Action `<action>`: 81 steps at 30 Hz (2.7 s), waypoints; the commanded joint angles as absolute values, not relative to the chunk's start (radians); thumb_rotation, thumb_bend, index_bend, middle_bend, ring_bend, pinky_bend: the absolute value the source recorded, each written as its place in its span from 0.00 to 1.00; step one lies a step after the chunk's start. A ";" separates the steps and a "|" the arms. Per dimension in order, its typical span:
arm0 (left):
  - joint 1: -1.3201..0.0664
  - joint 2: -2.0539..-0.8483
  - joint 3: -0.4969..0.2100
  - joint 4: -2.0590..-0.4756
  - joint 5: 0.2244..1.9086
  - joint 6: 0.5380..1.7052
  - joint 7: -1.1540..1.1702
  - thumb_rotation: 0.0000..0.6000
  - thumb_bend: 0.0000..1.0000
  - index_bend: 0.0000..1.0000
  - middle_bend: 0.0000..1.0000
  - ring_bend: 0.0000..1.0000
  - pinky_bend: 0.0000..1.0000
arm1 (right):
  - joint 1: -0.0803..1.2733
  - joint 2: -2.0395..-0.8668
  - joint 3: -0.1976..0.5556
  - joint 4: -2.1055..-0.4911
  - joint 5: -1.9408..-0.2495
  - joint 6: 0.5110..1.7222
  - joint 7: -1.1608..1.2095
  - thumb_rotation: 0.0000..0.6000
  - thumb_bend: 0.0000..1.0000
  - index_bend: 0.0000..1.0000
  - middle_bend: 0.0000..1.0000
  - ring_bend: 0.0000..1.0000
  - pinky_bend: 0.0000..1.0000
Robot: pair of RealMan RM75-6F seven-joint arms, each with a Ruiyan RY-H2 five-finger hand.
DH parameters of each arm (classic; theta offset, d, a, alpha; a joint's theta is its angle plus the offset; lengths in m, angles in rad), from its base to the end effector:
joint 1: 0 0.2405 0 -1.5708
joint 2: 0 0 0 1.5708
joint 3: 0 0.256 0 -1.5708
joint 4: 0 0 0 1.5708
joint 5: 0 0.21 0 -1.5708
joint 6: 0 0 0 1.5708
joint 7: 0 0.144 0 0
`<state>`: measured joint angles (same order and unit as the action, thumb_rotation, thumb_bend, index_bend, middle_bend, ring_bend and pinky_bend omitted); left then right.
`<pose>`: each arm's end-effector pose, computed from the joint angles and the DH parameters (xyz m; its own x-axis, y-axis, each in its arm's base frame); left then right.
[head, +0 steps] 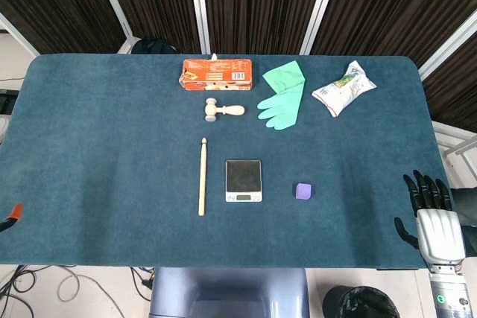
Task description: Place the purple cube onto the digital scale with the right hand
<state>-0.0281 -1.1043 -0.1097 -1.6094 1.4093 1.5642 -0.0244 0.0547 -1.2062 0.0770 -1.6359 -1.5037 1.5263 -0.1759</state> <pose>-0.3249 0.1736 0.1883 0.3862 -0.1176 0.9149 0.9195 0.1273 -0.3718 -0.2989 -0.1764 0.1388 0.4529 0.0459 0.8904 -0.8916 0.0179 0.4525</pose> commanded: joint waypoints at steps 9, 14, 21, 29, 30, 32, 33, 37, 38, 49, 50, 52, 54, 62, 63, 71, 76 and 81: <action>-0.029 -1.103 -0.105 -1.618 1.414 1.558 -0.024 1.00 0.25 0.09 0.00 0.00 0.00 | 0.203 -1.121 0.110 -1.774 -1.434 1.264 -0.212 1.00 0.41 0.00 0.00 0.00 0.00; -0.031 -1.106 -0.103 -1.616 1.415 1.554 -0.019 1.00 0.25 0.09 0.00 0.00 0.00 | 0.304 -1.135 0.156 -1.840 -1.330 1.131 -0.340 1.00 0.41 0.00 0.00 0.00 0.00; -0.032 -1.105 -0.107 -1.614 1.408 1.550 -0.025 1.00 0.25 0.09 0.00 0.00 0.00 | 0.453 -1.199 0.195 -1.916 -1.135 0.931 -0.431 1.00 0.41 0.00 0.00 0.00 0.00; -0.033 -1.101 -0.109 -1.611 1.404 1.546 -0.037 1.00 0.25 0.09 0.00 0.00 0.00 | 0.571 -1.322 0.210 -1.883 -0.960 0.919 -0.577 1.00 0.41 0.00 0.00 0.00 0.00; -0.033 -1.101 -0.109 -1.610 1.404 1.546 -0.037 1.00 0.25 0.09 0.00 0.00 0.00 | 0.577 -1.329 0.210 -1.880 -0.947 0.921 -0.587 1.00 0.41 0.00 0.00 0.00 0.00; -0.033 -1.101 -0.109 -1.610 1.405 1.546 -0.039 1.00 0.25 0.09 0.00 0.00 0.00 | 0.601 -1.357 0.208 -1.867 -0.896 0.935 -0.628 1.00 0.41 0.02 0.00 0.00 0.00; -0.033 -1.101 -0.109 -1.610 1.404 1.546 -0.038 1.00 0.25 0.09 0.00 0.00 0.00 | 0.618 -1.377 0.208 -1.856 -0.859 0.948 -0.655 1.00 0.41 0.03 0.00 0.00 0.00; -0.033 -1.099 -0.109 -1.612 1.404 1.544 -0.039 1.00 0.25 0.09 0.00 0.00 0.00 | 0.654 -1.419 0.207 -1.830 -0.776 0.982 -0.707 1.00 0.41 0.08 0.00 0.00 0.00; -0.033 -1.099 -0.108 -1.612 1.404 1.544 -0.040 1.00 0.25 0.09 0.00 0.00 0.00 | 0.660 -1.428 0.207 -1.823 -0.759 0.991 -0.716 1.00 0.41 0.09 0.00 0.00 0.00; -0.033 -1.098 -0.108 -1.612 1.404 1.544 -0.037 1.00 0.25 0.09 0.00 0.00 0.00 | 0.676 -1.449 0.186 -1.791 -0.674 1.073 -0.743 1.00 0.41 0.21 0.00 0.00 0.00; -0.033 -1.098 -0.109 -1.612 1.404 1.544 -0.037 1.00 0.25 0.09 0.00 0.00 0.00 | 0.676 -1.448 0.183 -1.788 -0.673 1.073 -0.740 1.00 0.41 0.21 0.00 0.00 0.00; -0.033 -1.098 -0.109 -1.613 1.404 1.545 -0.036 1.00 0.25 0.09 0.00 0.00 0.00 | 0.676 -1.447 0.179 -1.784 -0.670 1.071 -0.734 1.00 0.41 0.22 0.00 0.00 0.00; -0.032 -1.096 -0.108 -1.614 1.405 1.546 -0.038 1.00 0.25 0.09 0.00 0.00 0.00 | 0.674 -1.448 0.171 -1.775 -0.669 1.068 -0.722 1.00 0.41 0.22 0.00 0.00 0.00; -0.033 -1.097 -0.108 -1.613 1.403 1.545 -0.033 1.00 0.25 0.09 0.00 0.00 0.00 | 0.672 -1.456 0.156 -1.743 -0.676 1.065 -0.686 1.00 0.41 0.29 0.00 0.00 0.00; -0.032 -1.097 -0.108 -1.613 1.403 1.545 -0.033 1.00 0.25 0.09 0.00 0.00 0.00 | 0.673 -1.458 0.156 -1.737 -0.675 1.063 -0.681 1.00 0.41 0.30 0.00 0.00 0.00; -0.032 -1.097 -0.109 -1.613 1.402 1.545 -0.030 1.00 0.25 0.09 0.00 0.00 0.00 | 0.678 -1.480 0.153 -1.687 -0.669 1.050 -0.645 1.00 0.41 0.33 0.00 0.00 0.00; -0.032 -1.097 -0.109 -1.614 1.402 1.545 -0.030 1.00 0.25 0.09 0.00 0.00 0.00 | 0.681 -1.489 0.153 -1.670 -0.668 1.048 -0.633 1.00 0.41 0.38 0.00 0.00 0.00; -0.032 -1.096 -0.108 -1.615 1.403 1.544 -0.033 1.00 0.25 0.09 0.00 0.00 0.00 | 0.680 -1.510 0.166 -1.655 -0.670 1.069 -0.610 1.00 0.41 0.48 0.00 0.00 0.00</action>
<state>-0.0324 -1.0958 -0.1080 -1.6146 1.4033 1.5443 -0.0333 0.6814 -1.5026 0.1603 -1.6595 -0.6691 1.0610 -0.6184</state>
